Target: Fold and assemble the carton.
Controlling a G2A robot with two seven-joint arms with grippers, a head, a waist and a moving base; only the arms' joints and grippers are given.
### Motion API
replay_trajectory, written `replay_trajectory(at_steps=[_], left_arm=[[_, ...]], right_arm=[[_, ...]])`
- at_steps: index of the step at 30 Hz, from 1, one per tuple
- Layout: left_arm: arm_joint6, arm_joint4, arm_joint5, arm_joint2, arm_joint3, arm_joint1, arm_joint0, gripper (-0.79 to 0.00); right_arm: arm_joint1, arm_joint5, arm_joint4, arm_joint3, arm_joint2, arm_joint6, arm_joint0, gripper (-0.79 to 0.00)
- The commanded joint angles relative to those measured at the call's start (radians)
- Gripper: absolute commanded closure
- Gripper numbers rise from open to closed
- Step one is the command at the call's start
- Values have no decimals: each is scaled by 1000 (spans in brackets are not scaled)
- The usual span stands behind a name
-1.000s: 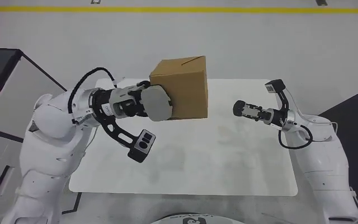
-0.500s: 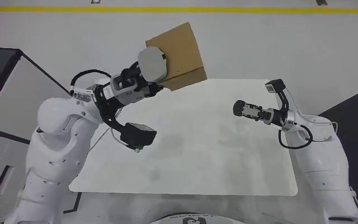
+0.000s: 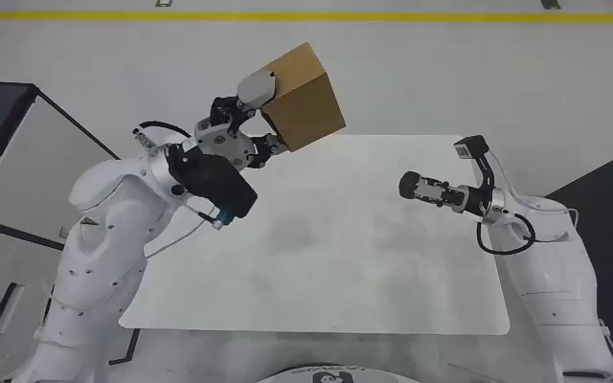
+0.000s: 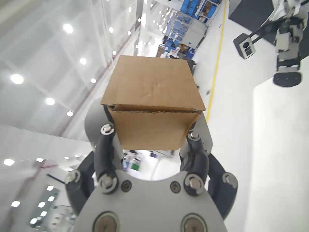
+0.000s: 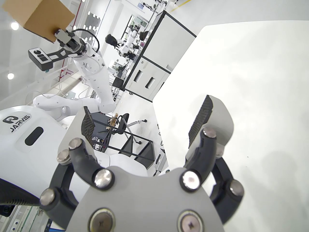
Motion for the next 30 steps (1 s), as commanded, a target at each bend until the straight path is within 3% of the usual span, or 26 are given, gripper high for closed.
replay_trajectory(at_steps=[1,3,9,11,14,15,18,21,30], left_arm=[[-78,-172,-45,-3,22,-4,5,0],[-136,-256,-82,-5,21,-6,-2,0],[-136,-256,-82,-5,21,-6,-2,0],[-131,-473,-23,6,71,-16,41,0],[-334,-869,-10,24,85,-24,56,0],[-425,-959,-15,30,86,-23,53,0],[-561,-1178,32,25,80,-23,38,0],[-628,-1235,55,15,68,-21,31,0],[-631,-1255,32,10,50,-21,29,0]], right_arm=[[0,0,0,0,0,0,0,-785],[0,0,0,0,0,0,0,-785],[0,0,0,0,0,0,0,-785],[0,0,0,0,0,0,0,-785],[0,0,0,0,0,0,0,-785],[0,0,0,0,0,0,0,-785],[0,0,0,0,0,0,0,-785],[0,0,0,0,0,0,0,-785],[0,0,0,0,0,0,0,-785]])
